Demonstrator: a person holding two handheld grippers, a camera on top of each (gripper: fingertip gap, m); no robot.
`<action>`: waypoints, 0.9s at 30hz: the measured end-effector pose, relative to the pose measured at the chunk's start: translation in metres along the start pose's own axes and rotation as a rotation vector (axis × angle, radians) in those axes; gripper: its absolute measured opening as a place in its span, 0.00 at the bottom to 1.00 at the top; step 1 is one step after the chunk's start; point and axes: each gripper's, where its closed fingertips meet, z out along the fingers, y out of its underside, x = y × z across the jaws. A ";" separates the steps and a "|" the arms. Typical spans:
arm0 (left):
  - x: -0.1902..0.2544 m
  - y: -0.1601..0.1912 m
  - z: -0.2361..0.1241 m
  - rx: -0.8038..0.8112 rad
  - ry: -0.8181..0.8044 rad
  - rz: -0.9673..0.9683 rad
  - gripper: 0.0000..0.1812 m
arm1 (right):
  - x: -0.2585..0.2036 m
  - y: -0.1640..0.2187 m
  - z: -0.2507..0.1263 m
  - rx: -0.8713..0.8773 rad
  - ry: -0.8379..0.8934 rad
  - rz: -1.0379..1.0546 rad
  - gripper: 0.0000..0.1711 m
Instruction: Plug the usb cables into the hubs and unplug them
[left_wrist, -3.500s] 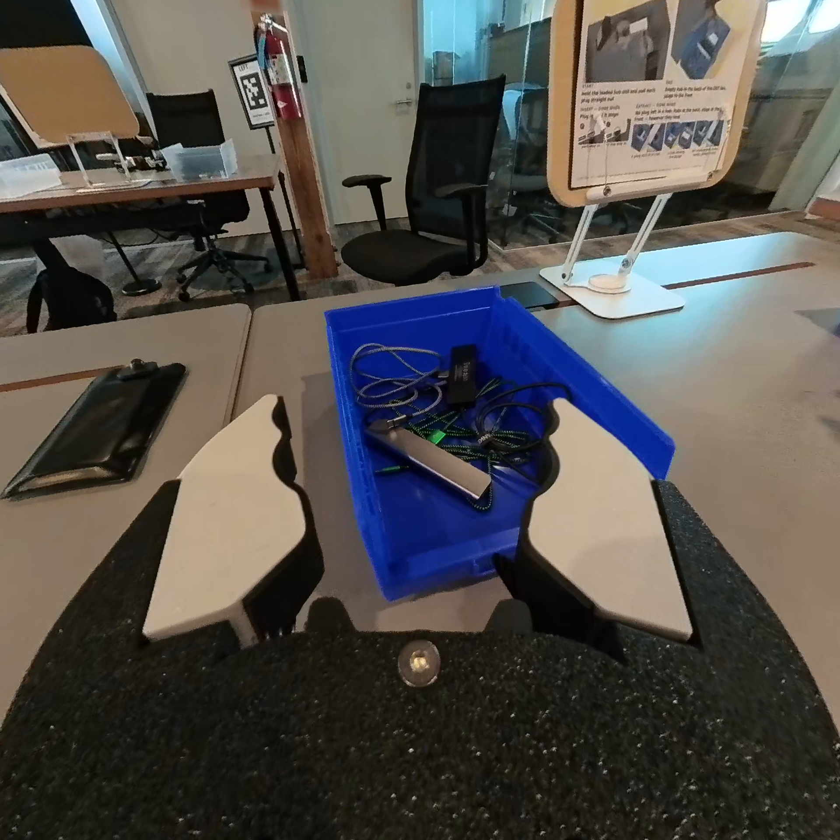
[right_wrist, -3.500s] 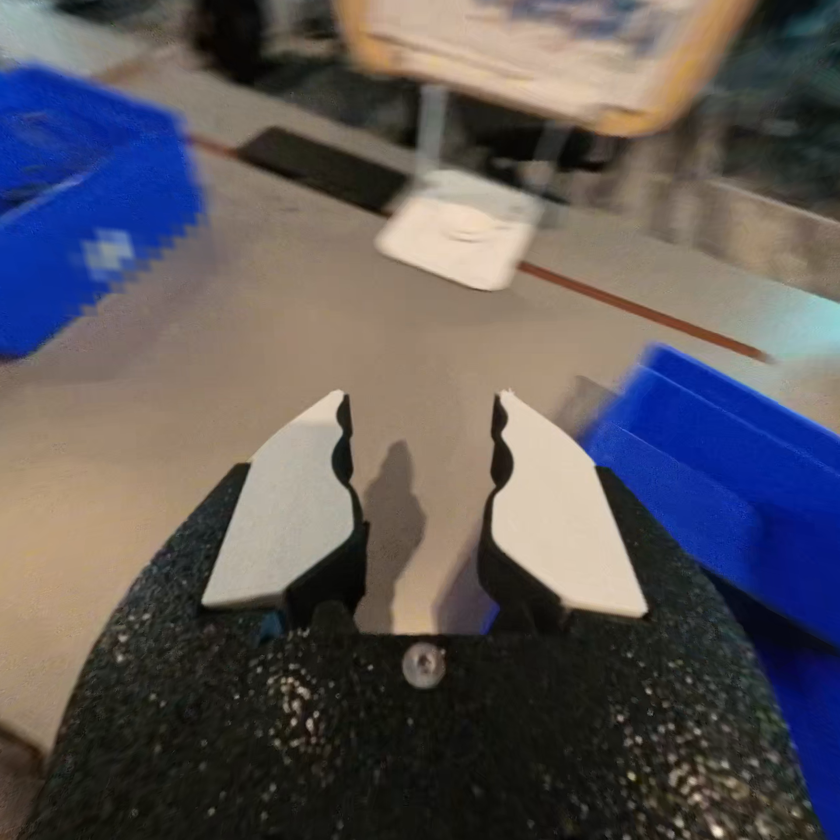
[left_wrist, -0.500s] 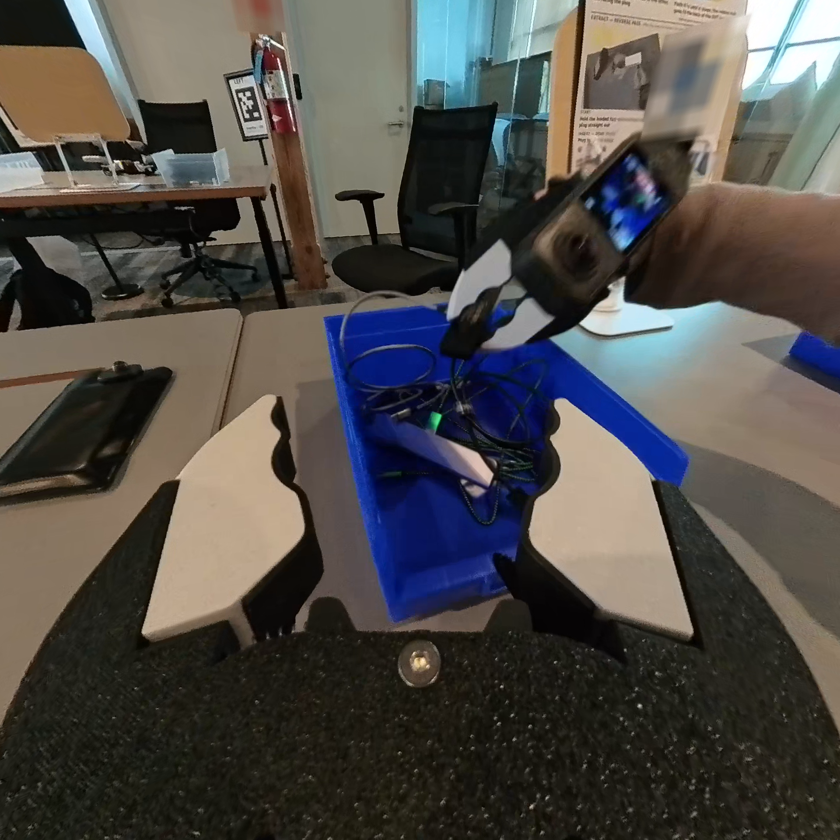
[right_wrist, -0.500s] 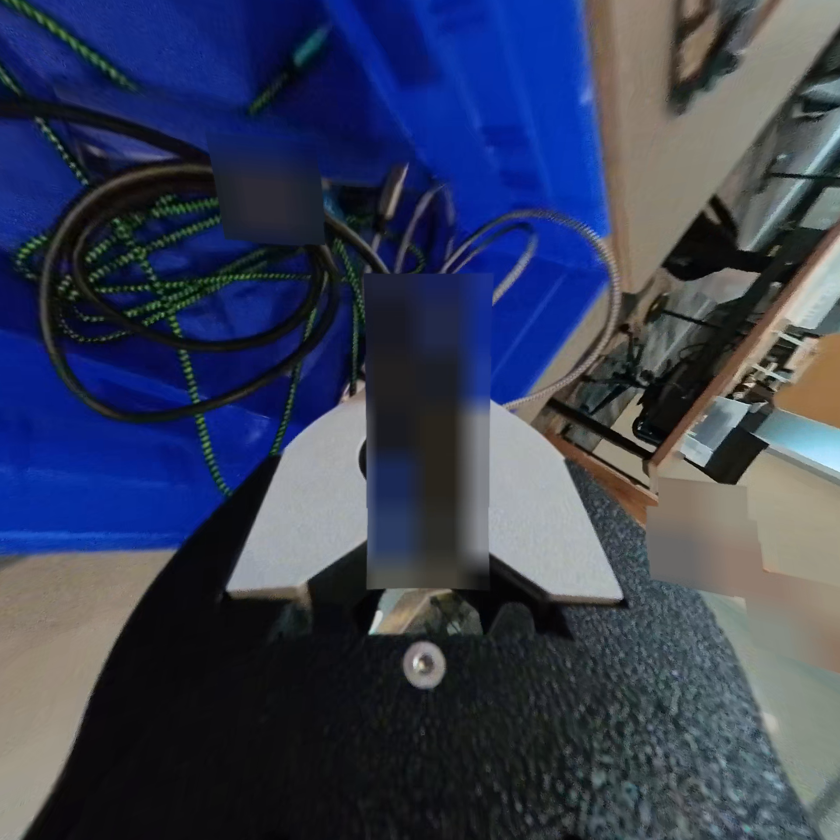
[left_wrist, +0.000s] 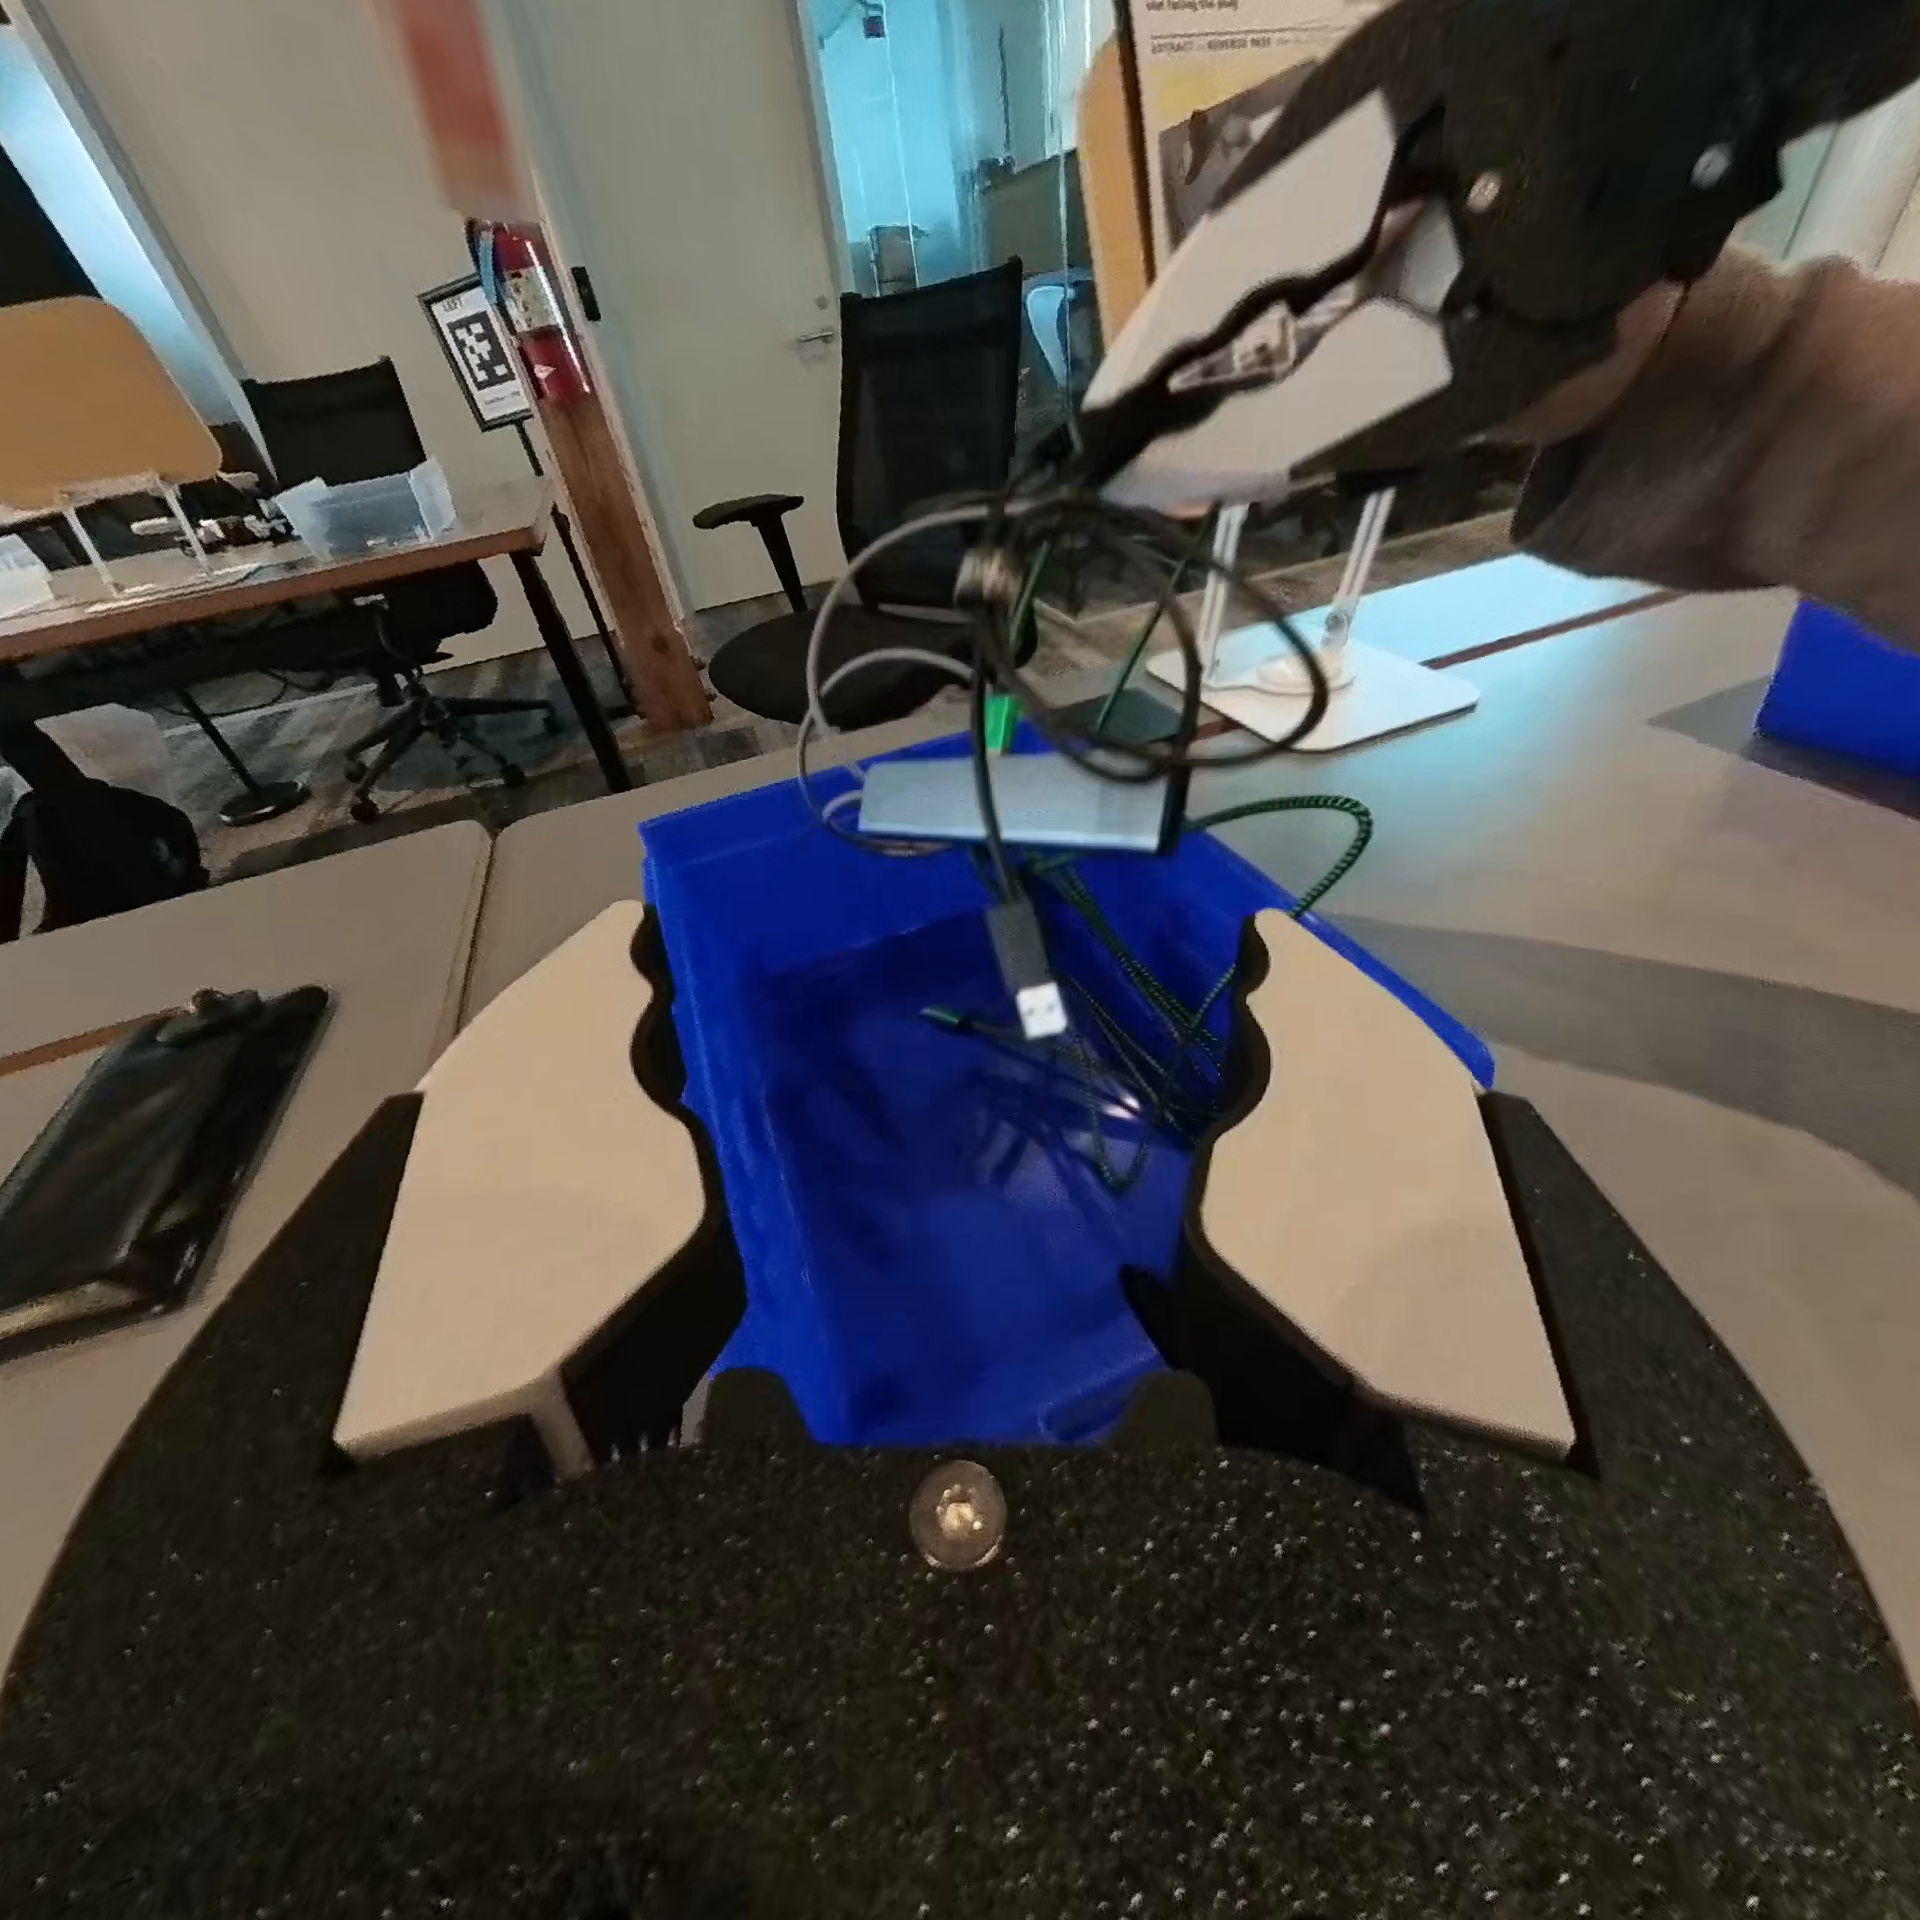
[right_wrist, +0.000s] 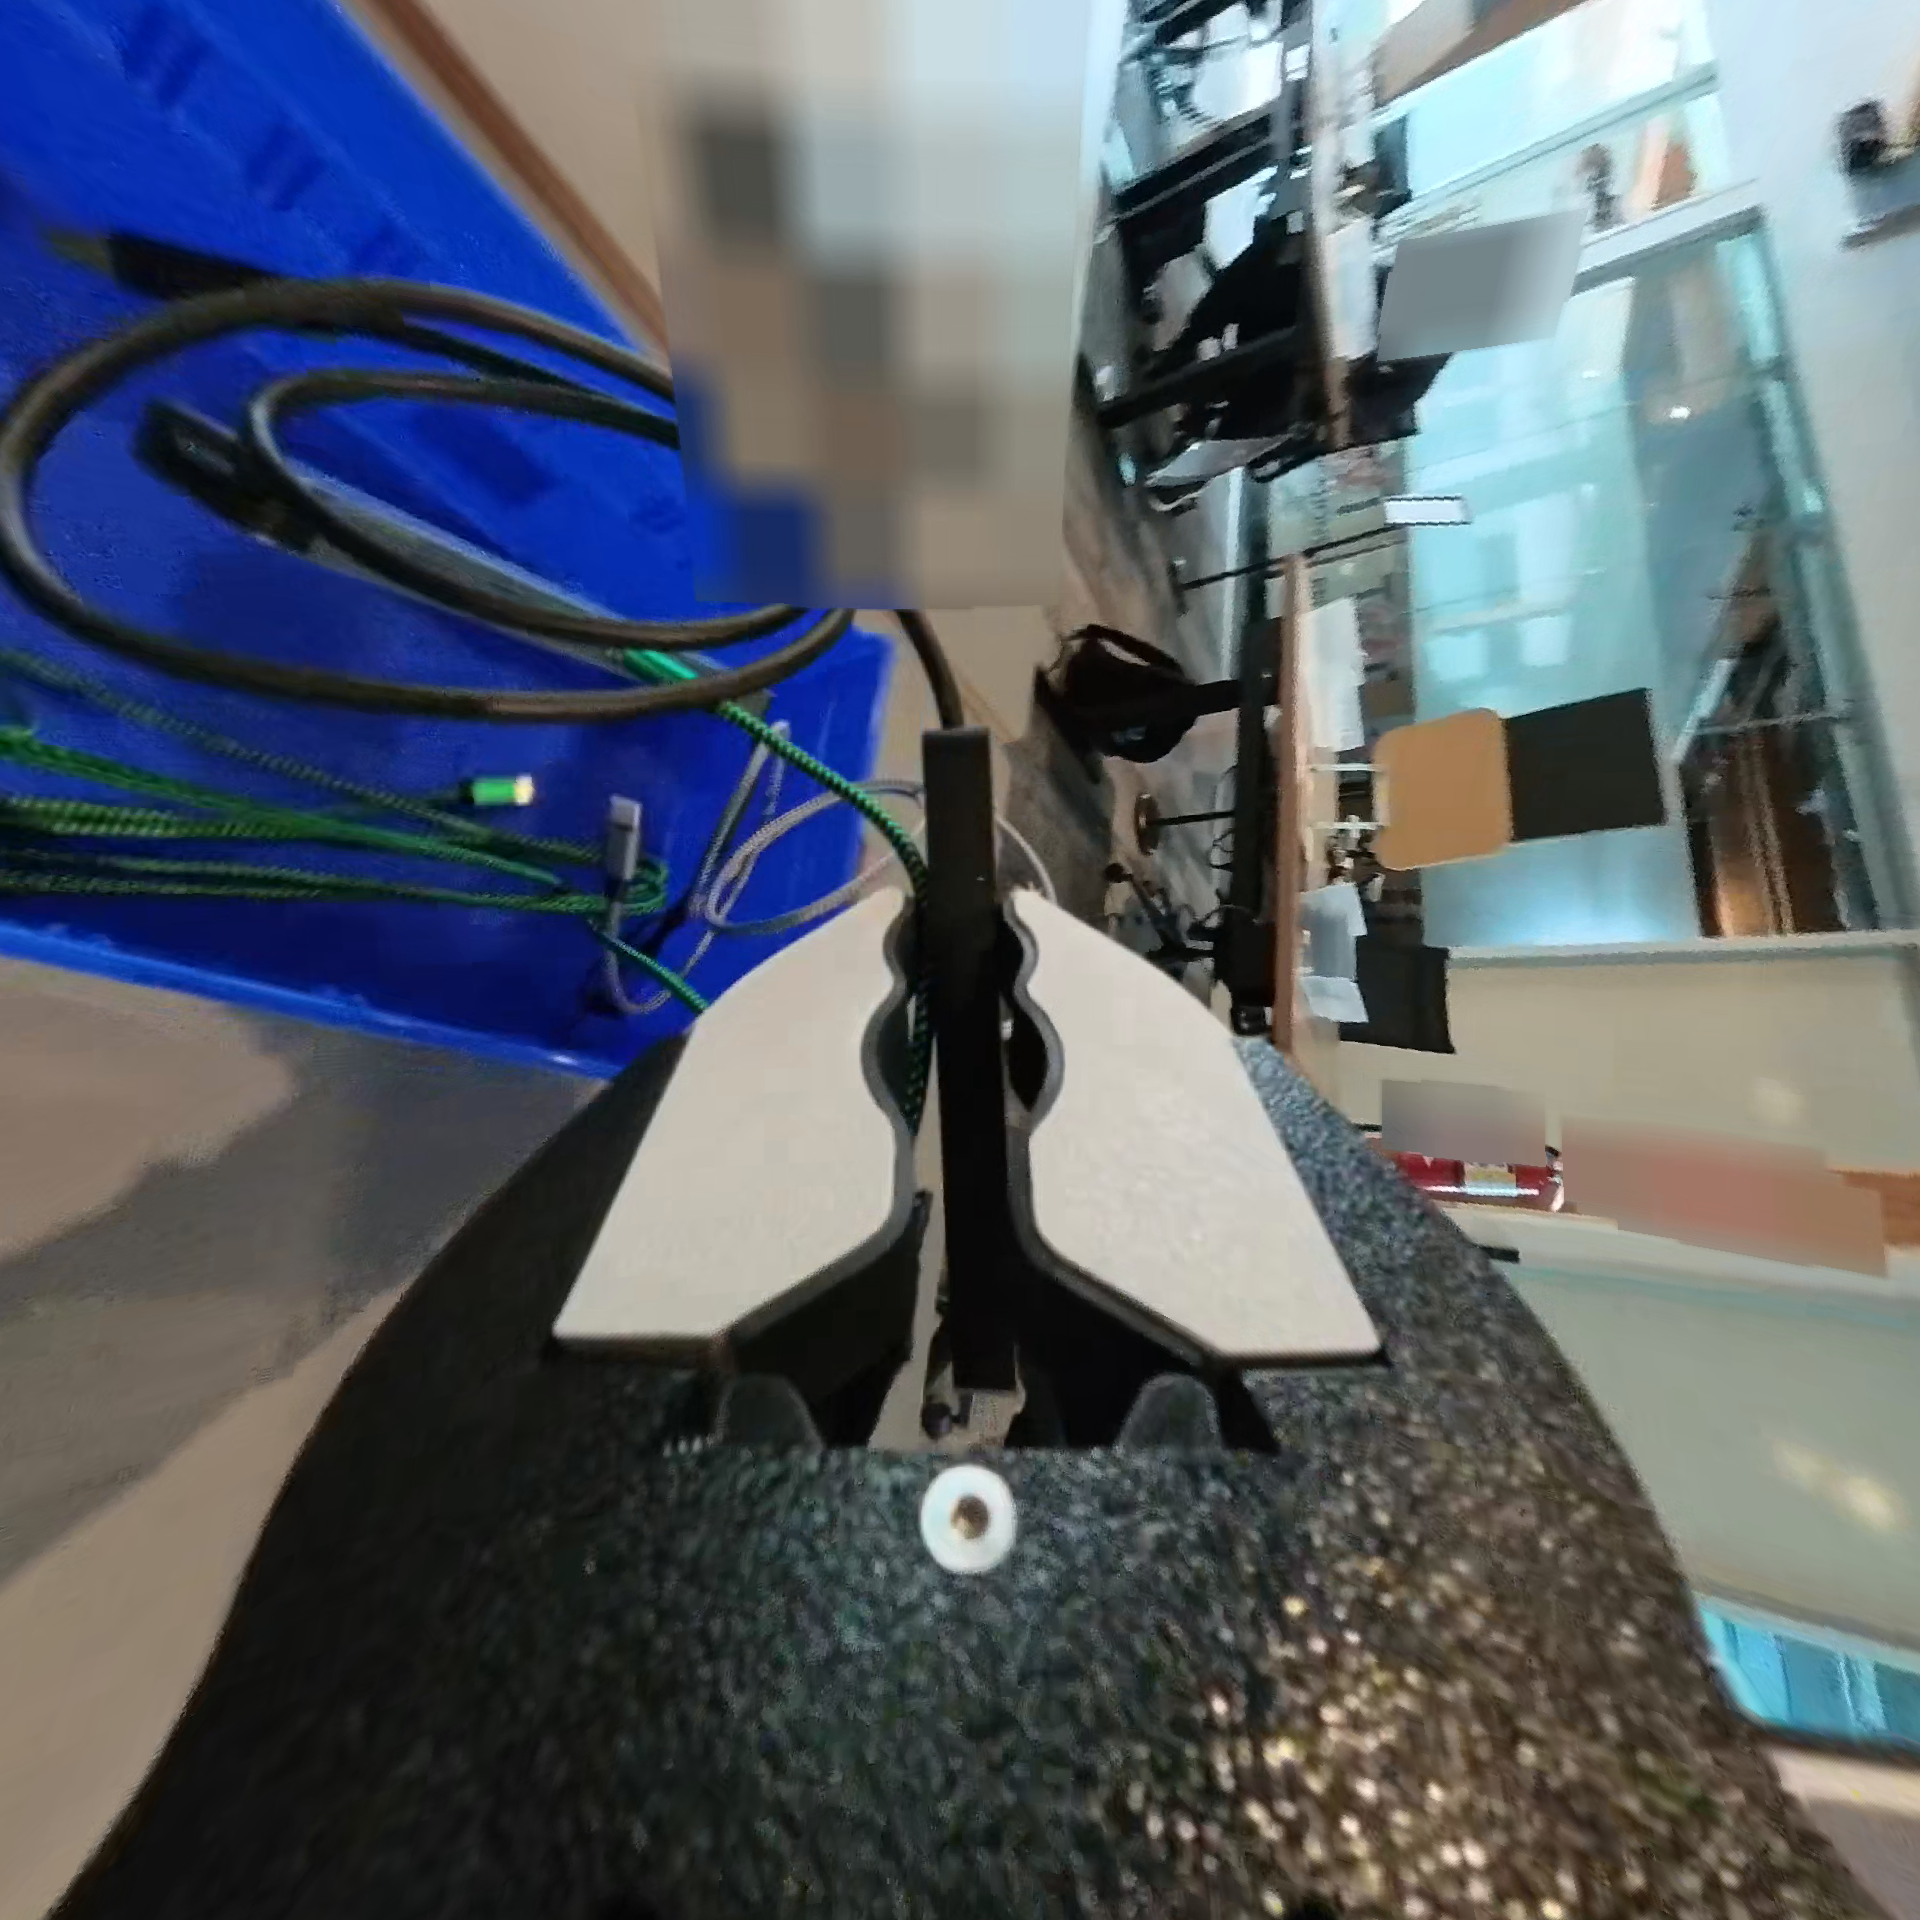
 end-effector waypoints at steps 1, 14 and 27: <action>0.001 -0.001 0.001 0.002 -0.005 0.013 0.56 | 0.008 0.001 -0.008 0.008 0.030 0.016 0.07; 0.009 -0.014 0.007 0.065 -0.042 0.029 0.56 | 0.108 -0.028 -0.096 0.324 0.130 0.515 0.08; -0.007 -0.007 0.004 0.064 -0.063 -0.016 0.56 | 0.054 -0.087 -0.017 0.587 -0.249 0.806 0.08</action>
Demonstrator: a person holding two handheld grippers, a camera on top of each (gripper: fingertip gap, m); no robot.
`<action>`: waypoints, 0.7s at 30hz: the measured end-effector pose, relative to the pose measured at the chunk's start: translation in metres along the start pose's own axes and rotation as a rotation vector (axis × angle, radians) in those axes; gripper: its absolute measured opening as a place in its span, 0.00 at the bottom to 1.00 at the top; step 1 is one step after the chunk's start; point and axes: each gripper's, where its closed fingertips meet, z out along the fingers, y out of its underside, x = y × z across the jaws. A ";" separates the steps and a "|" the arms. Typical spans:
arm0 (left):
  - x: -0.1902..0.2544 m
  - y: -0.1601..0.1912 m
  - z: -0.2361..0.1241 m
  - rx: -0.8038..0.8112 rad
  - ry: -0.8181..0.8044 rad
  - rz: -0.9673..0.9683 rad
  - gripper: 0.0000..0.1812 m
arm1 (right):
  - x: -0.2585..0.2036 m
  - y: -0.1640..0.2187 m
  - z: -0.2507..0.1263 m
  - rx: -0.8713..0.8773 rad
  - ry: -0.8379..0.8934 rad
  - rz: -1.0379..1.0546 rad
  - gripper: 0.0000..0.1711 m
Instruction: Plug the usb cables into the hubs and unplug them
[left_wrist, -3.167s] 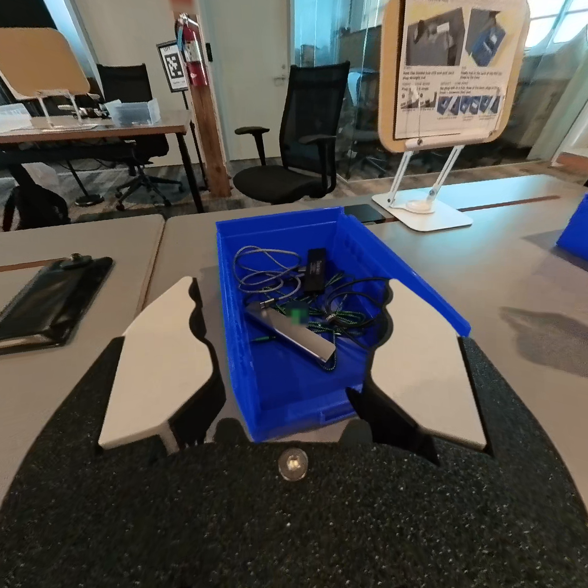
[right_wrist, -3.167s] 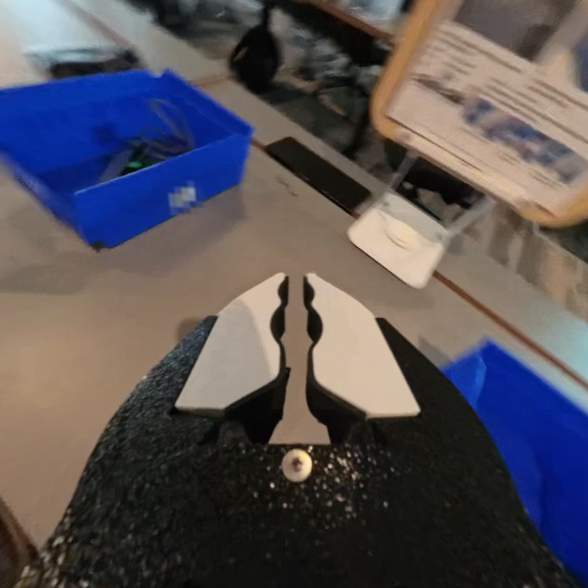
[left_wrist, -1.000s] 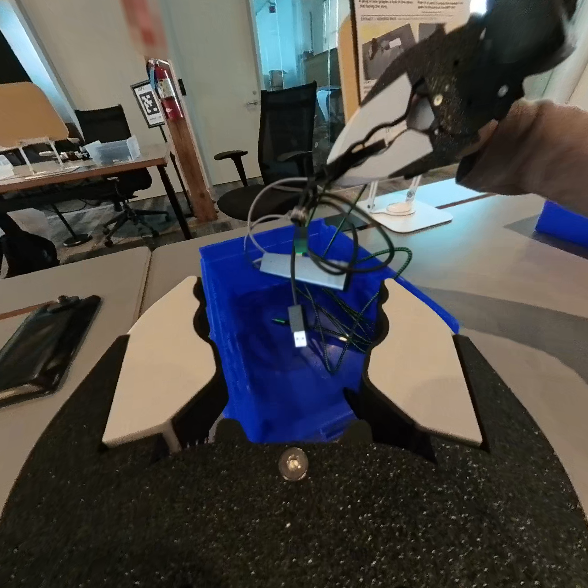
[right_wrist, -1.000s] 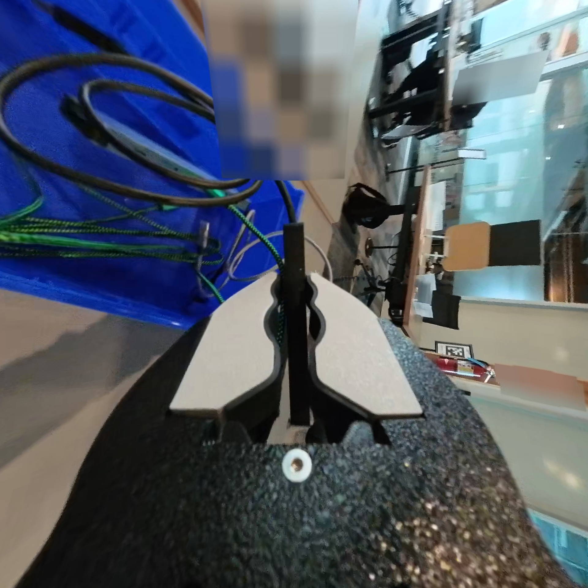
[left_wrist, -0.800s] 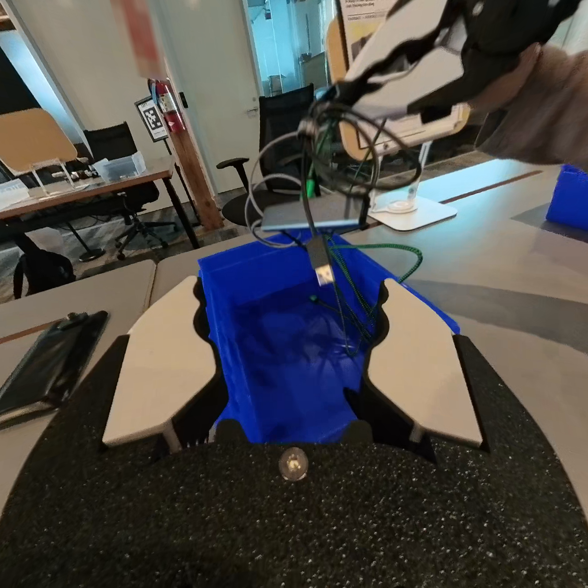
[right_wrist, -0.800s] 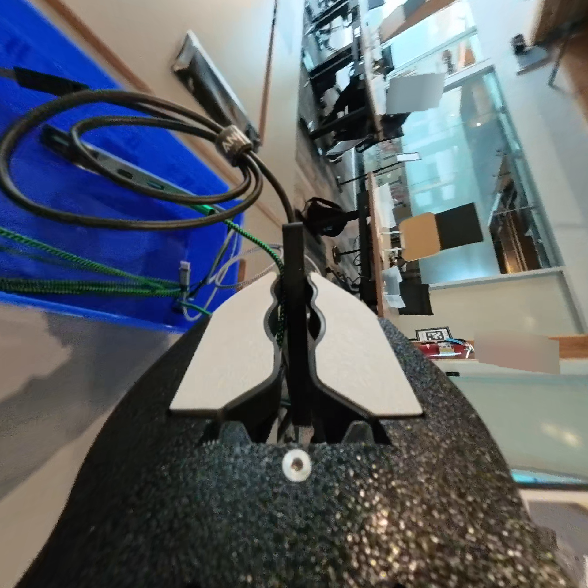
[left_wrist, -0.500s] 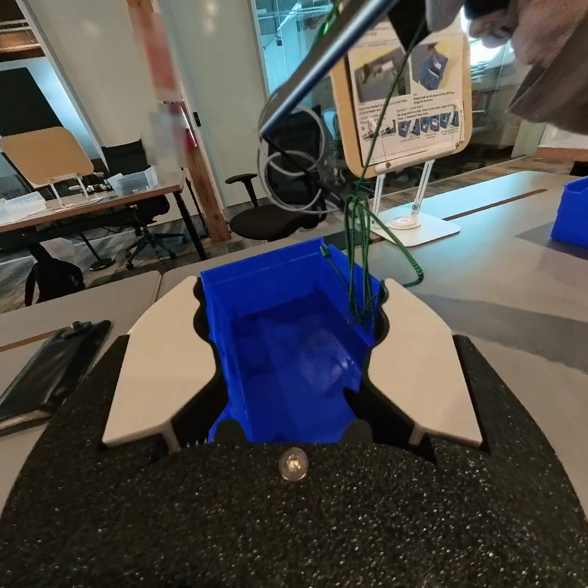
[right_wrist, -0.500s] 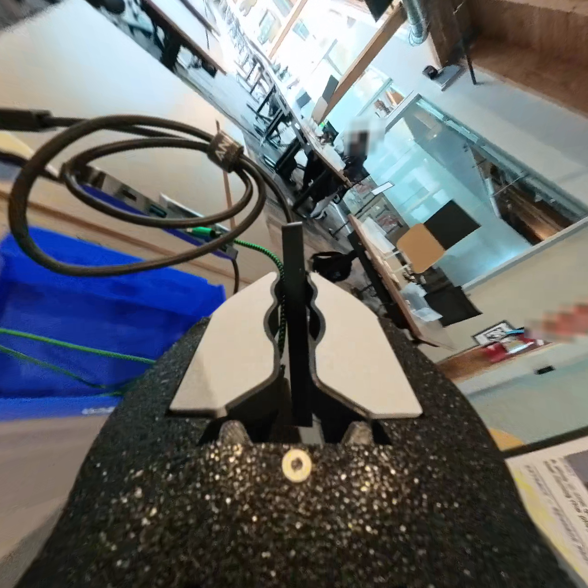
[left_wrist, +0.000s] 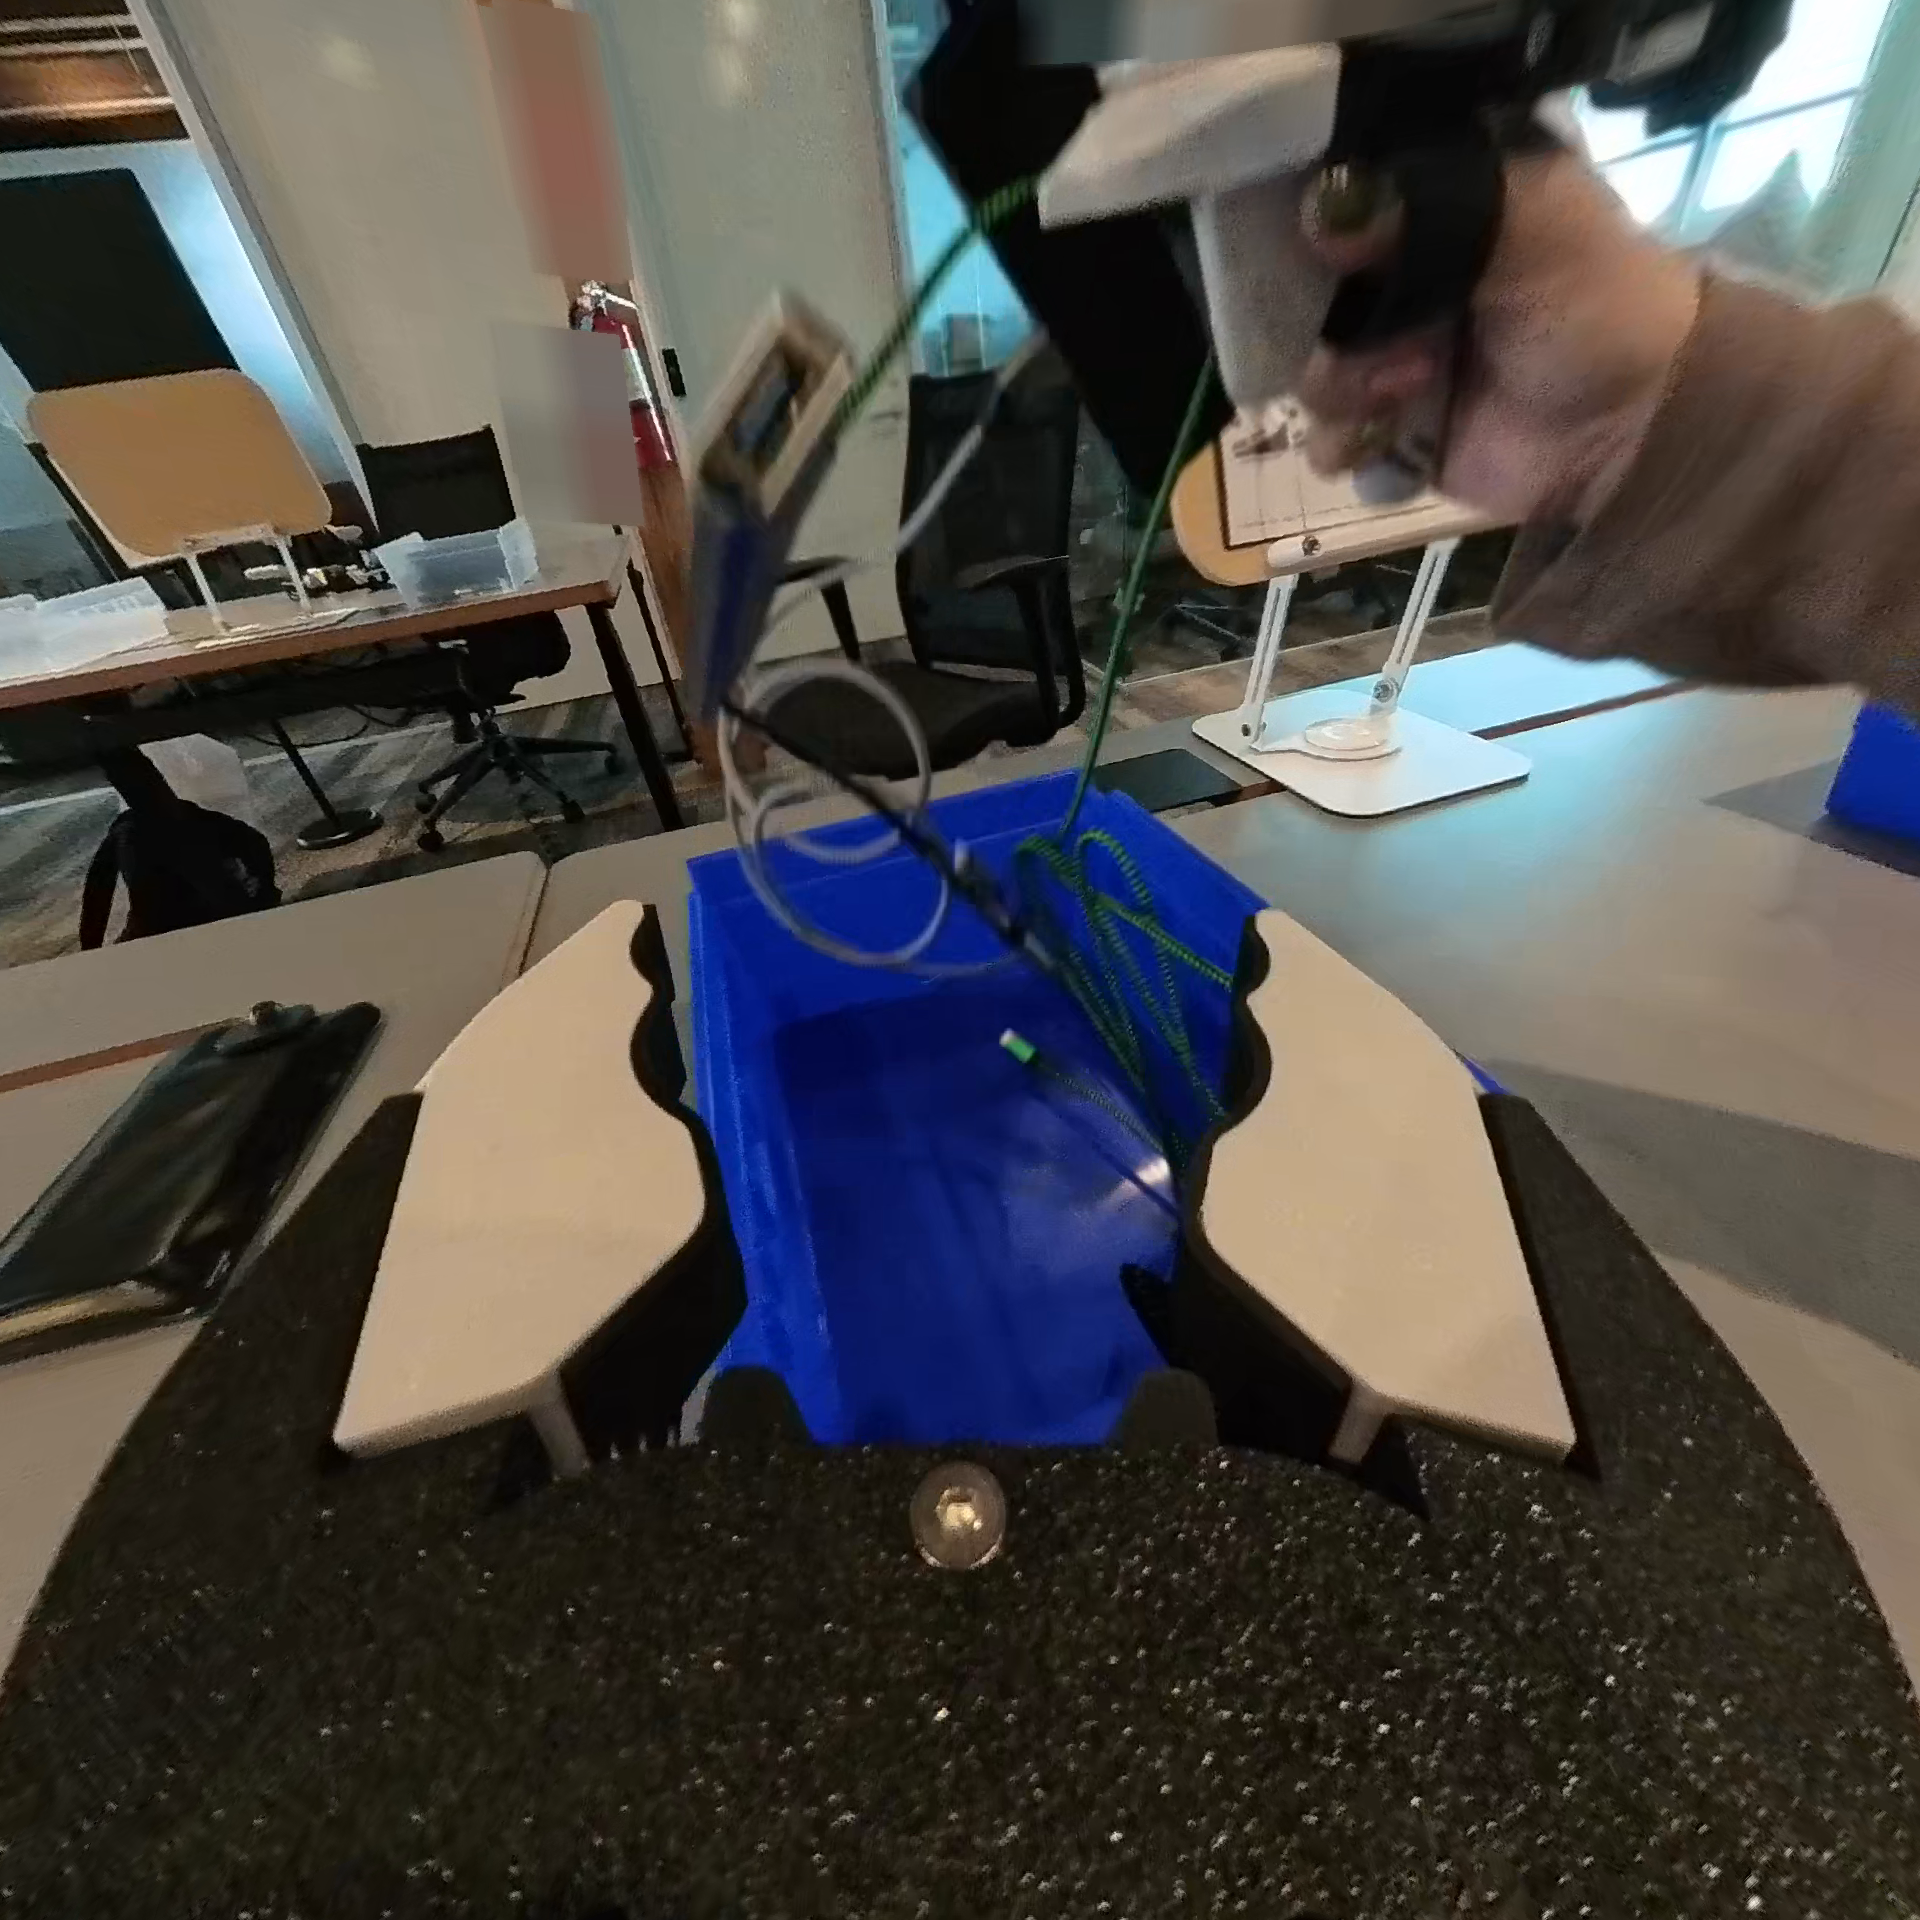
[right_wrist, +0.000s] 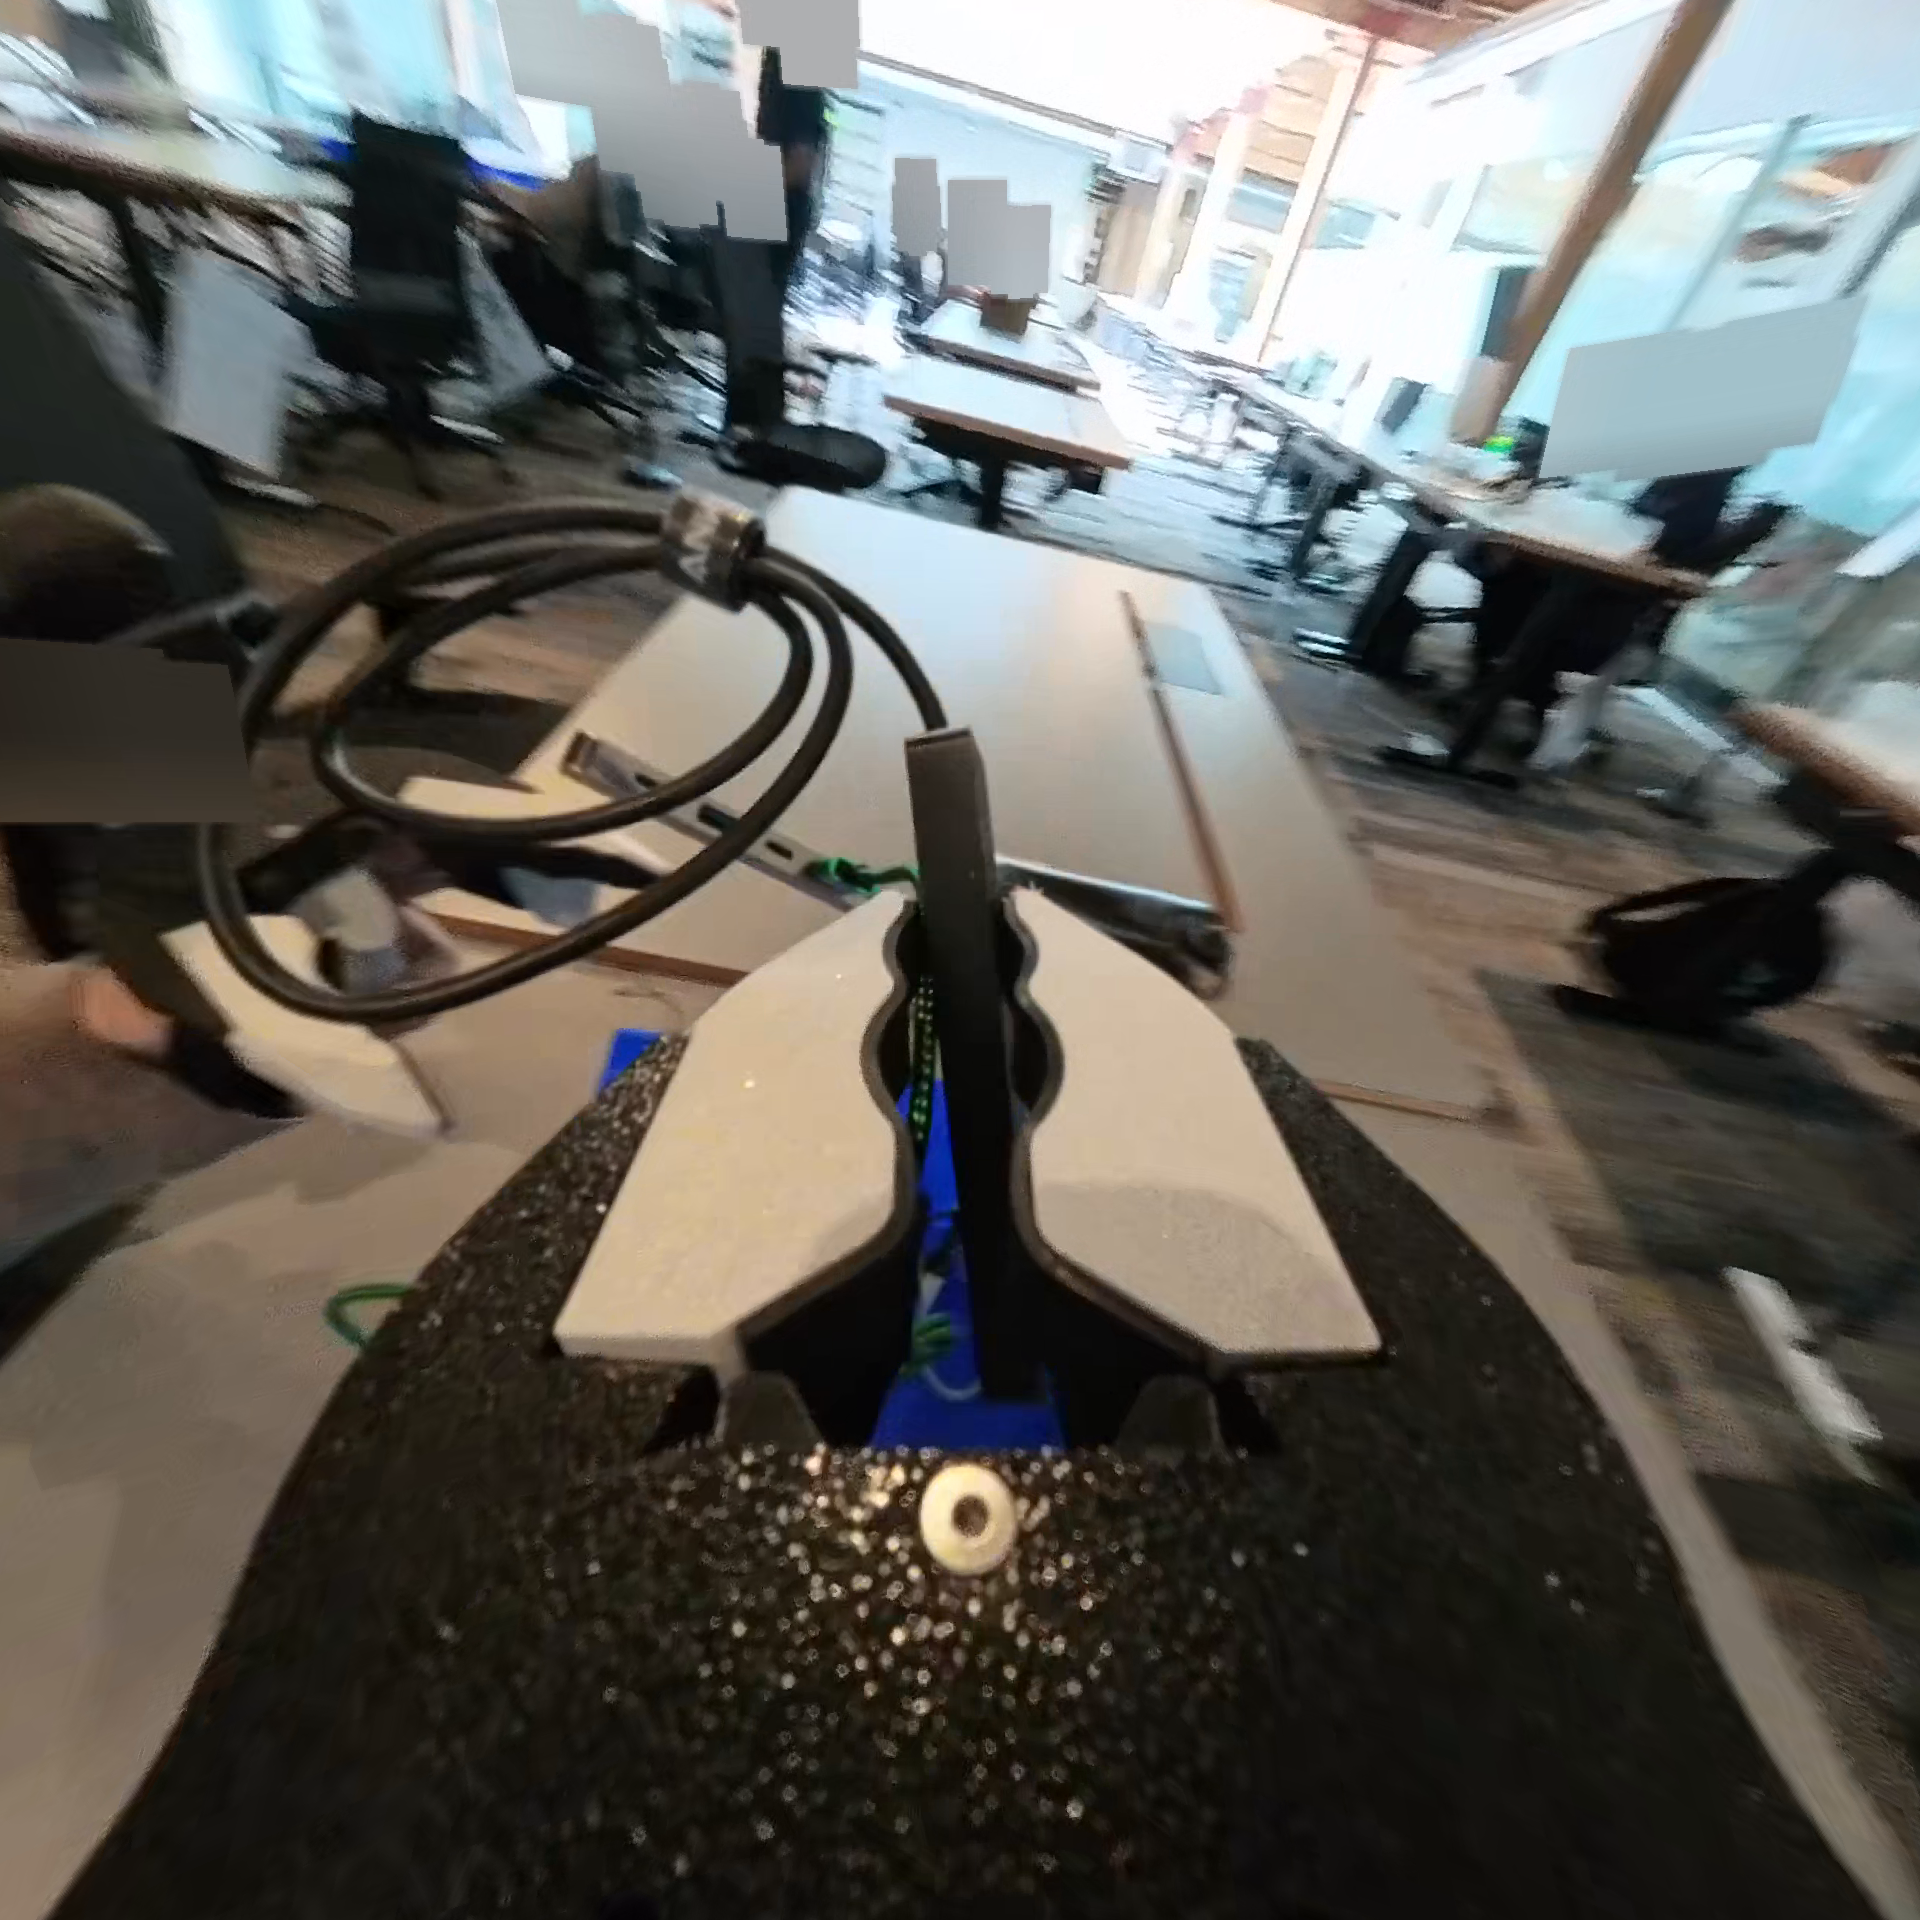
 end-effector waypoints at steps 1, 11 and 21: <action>-0.002 0.001 -0.001 0.001 -0.001 -0.005 0.56 | -0.008 0.008 0.006 0.020 -0.045 0.040 0.08; 0.004 -0.015 -0.015 0.139 0.124 -0.010 0.51 | -0.055 0.058 0.011 0.153 -0.316 0.175 0.06; 0.032 -0.011 -0.001 0.103 0.207 0.030 0.41 | -0.057 0.032 -0.013 0.202 -0.266 0.215 0.06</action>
